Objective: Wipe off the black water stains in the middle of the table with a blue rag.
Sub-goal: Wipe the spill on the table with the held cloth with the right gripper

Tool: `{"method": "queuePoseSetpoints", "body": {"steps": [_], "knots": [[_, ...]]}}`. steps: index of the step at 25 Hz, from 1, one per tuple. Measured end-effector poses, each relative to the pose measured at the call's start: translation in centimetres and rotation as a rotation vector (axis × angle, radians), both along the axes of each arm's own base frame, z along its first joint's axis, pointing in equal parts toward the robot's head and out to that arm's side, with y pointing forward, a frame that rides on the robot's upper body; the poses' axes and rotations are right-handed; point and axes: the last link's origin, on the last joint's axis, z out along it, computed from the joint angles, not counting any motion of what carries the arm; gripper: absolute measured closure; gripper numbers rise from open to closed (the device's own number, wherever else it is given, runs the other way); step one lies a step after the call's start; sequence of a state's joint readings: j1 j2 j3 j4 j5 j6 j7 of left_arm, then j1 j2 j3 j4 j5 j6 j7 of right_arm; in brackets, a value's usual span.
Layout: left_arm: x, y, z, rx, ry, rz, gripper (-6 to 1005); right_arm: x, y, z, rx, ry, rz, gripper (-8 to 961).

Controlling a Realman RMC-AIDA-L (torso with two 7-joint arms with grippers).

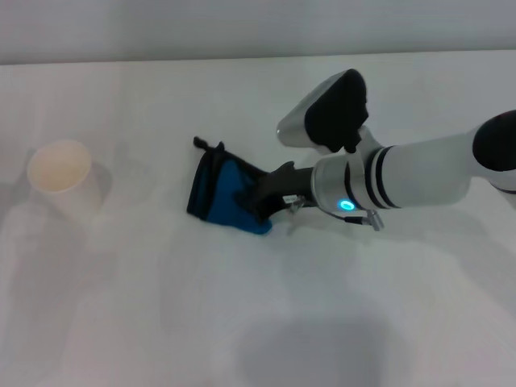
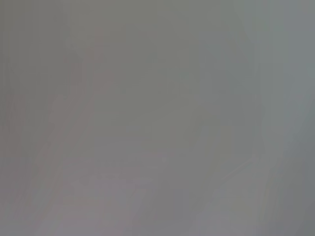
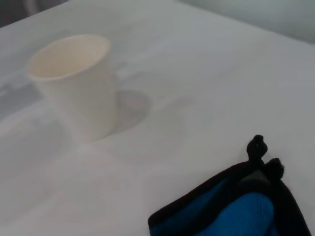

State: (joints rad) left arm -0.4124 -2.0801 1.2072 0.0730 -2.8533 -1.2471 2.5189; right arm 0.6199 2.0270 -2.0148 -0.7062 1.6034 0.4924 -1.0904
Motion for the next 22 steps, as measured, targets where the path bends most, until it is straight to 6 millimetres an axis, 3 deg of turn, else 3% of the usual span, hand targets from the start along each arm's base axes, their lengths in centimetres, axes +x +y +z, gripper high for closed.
{"method": "queuePoseSetpoints", "body": {"steps": [5, 10, 22], "knots": [[0.0, 0.1, 0.0, -0.002, 0.0, 0.003, 123, 1.0, 0.7, 1.1, 0.073, 0.03, -0.061, 867], [-0.1, 0.3, -0.1, -0.008, 0.002, 0.014, 123, 0.9, 0.3, 0.8, 0.041, 0.026, -0.049, 867], [0.0, 0.4, 0.1, -0.005, 0.008, 0.009, 123, -1.8, -4.2, -1.1, -0.367, 0.03, 0.124, 866]]}}
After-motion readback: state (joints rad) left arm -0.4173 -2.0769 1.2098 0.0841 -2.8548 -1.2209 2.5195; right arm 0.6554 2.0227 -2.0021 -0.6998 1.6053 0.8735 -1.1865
